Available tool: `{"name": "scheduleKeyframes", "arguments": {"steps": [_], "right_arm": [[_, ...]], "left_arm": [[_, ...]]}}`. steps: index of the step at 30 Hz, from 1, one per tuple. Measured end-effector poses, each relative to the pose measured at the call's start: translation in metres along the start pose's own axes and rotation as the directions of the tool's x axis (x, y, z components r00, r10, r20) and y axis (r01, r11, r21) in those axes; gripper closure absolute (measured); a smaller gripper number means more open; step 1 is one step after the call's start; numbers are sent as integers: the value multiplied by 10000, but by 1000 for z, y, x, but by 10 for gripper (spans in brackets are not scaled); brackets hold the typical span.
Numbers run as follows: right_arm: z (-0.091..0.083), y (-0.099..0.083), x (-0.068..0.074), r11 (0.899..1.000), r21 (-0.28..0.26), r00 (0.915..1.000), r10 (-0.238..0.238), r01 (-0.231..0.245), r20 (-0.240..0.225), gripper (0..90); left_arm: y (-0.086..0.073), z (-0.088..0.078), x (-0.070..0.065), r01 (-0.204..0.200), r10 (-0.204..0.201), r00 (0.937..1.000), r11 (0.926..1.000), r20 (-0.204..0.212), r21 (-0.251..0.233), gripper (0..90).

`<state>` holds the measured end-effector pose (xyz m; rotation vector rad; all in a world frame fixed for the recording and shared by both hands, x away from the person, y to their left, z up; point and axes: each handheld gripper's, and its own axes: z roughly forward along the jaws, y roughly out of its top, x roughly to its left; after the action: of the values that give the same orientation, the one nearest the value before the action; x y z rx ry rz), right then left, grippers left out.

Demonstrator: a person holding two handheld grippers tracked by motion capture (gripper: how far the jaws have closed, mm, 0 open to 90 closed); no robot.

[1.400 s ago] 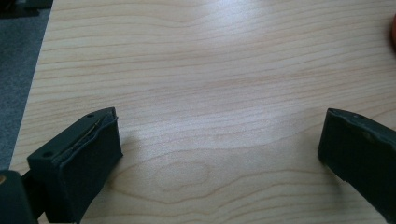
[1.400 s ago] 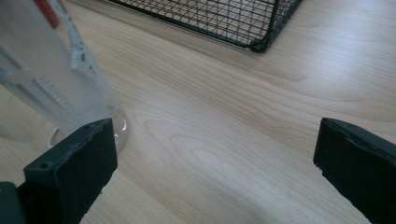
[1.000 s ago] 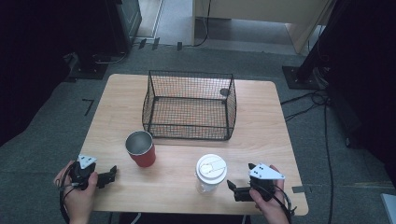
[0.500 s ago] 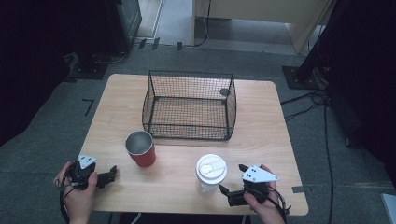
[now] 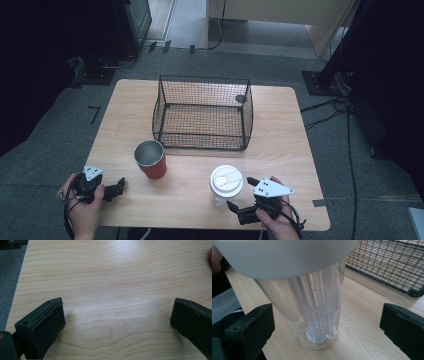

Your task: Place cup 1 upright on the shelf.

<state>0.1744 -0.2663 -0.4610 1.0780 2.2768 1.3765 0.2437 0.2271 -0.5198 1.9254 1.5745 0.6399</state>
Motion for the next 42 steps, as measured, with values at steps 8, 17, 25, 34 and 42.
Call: {"name": "scheduleKeyframes", "arguments": {"steps": [8, 17, 25, 34, 42], "right_arm": [[4, 10, 8, 9990, -453, 9997, -31, 20, -232, 0], [16, 18, 18, 9974, -695, 9998, -174, 171, -30, 42], [30, 23, 27, 9951, -957, 9996, -222, 235, 150, 139], [32, 21, 29, 9903, -1287, 9981, -486, 531, 377, 160], [31, 24, 29, 9876, -1537, 9982, -246, 328, 547, 165]], "left_arm": [[0, 0, 0, 2, -2, 10000, 10000, 0, 4, 1], [0, 0, 0, 0, 0, 10000, 10000, 2, 3, 1], [0, 0, 0, 1, -1, 10000, 10000, 1, 2, 1], [0, 0, 0, 1, -1, 10000, 10000, 2, 2, 1], [0, 0, 0, -1, 1, 10000, 10000, 3, 1, 1]]}}
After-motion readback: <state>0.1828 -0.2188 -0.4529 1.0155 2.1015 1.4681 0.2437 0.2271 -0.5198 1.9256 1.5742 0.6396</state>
